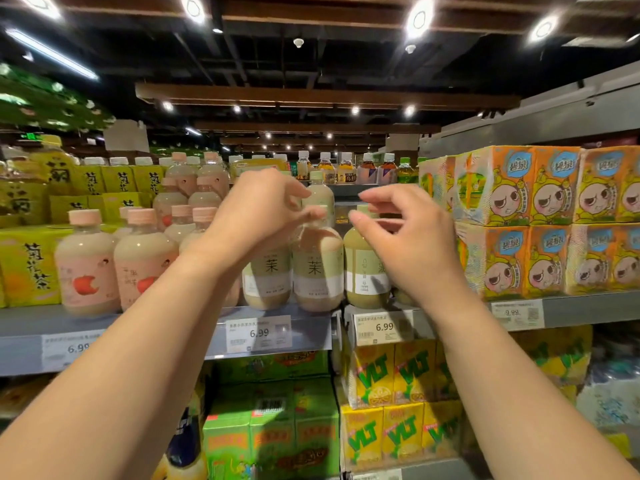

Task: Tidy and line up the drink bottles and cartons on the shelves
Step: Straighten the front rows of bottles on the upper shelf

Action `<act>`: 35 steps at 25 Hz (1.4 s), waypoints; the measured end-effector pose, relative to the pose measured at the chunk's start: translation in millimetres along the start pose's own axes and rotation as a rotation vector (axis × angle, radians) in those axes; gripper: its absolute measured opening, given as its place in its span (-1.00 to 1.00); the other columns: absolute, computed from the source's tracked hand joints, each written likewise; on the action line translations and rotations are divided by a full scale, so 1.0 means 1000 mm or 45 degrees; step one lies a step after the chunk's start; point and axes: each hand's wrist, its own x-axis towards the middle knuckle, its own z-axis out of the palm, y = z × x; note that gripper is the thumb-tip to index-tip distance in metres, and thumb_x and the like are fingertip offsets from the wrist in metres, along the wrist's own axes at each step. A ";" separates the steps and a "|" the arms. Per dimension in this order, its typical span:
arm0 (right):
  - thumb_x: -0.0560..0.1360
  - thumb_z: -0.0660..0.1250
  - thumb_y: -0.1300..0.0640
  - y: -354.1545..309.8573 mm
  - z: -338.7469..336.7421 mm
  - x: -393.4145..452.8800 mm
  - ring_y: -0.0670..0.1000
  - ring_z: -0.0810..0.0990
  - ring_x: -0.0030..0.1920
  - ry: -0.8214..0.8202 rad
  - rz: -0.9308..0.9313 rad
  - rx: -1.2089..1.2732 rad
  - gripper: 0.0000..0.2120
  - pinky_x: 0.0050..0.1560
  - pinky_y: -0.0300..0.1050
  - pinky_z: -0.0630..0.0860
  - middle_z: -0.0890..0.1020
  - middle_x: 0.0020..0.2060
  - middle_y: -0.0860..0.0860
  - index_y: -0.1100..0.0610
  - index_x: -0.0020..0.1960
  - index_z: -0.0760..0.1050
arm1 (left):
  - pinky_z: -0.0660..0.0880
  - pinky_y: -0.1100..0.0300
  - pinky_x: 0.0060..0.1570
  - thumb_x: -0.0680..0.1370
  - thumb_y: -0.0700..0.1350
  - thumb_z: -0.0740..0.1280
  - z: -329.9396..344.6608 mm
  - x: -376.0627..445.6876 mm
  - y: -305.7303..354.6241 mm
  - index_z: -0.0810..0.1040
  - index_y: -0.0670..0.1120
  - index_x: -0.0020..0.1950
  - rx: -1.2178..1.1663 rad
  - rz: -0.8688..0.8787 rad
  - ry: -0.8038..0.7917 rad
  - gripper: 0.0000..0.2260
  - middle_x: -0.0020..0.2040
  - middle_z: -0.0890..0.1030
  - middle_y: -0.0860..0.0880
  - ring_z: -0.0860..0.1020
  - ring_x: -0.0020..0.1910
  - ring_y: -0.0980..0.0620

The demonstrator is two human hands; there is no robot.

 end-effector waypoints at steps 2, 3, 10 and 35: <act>0.50 0.40 -0.02 -0.013 0.012 0.013 -0.15 0.55 0.07 -0.148 -0.023 -0.098 -0.66 0.06 -0.34 0.50 0.57 0.14 -0.08 0.00 0.25 0.54 | 0.60 0.08 -0.04 0.48 0.21 0.35 -0.011 0.000 -0.012 0.68 -0.05 0.07 0.007 -0.036 0.163 -0.63 -0.03 0.70 -0.02 0.61 -0.17 0.07; 0.50 0.39 -0.05 -0.017 0.018 0.018 -0.11 0.55 0.14 -0.208 -0.025 -0.134 -0.62 0.15 -0.19 0.53 0.57 0.19 -0.07 -0.01 0.30 0.51 | 0.60 0.05 -0.04 0.50 0.20 0.36 -0.013 0.000 -0.019 0.68 -0.08 0.03 0.059 -0.070 0.196 -0.64 -0.06 0.70 -0.05 0.62 -0.15 0.02; 0.53 0.35 -0.07 -0.032 0.050 0.023 0.01 0.57 0.17 -0.326 0.125 -0.349 -0.65 0.13 -0.03 0.50 0.63 0.15 -0.03 -0.03 0.30 0.51 | 0.61 0.06 -0.11 0.48 0.14 0.42 0.004 0.006 -0.039 0.67 -0.09 -0.02 0.135 -0.154 -0.088 -0.70 -0.11 0.67 -0.11 0.63 -0.17 -0.10; 0.57 0.30 -0.05 -0.114 0.104 0.040 0.01 0.52 0.24 -0.682 -0.361 -0.357 -0.63 0.19 -0.11 0.41 0.59 0.24 -0.01 0.04 0.33 0.50 | 0.52 0.14 -0.09 0.51 0.19 0.37 -0.072 -0.060 -0.120 0.60 -0.06 0.25 0.080 -0.349 0.257 -0.57 0.20 0.63 -0.01 0.60 -0.01 0.04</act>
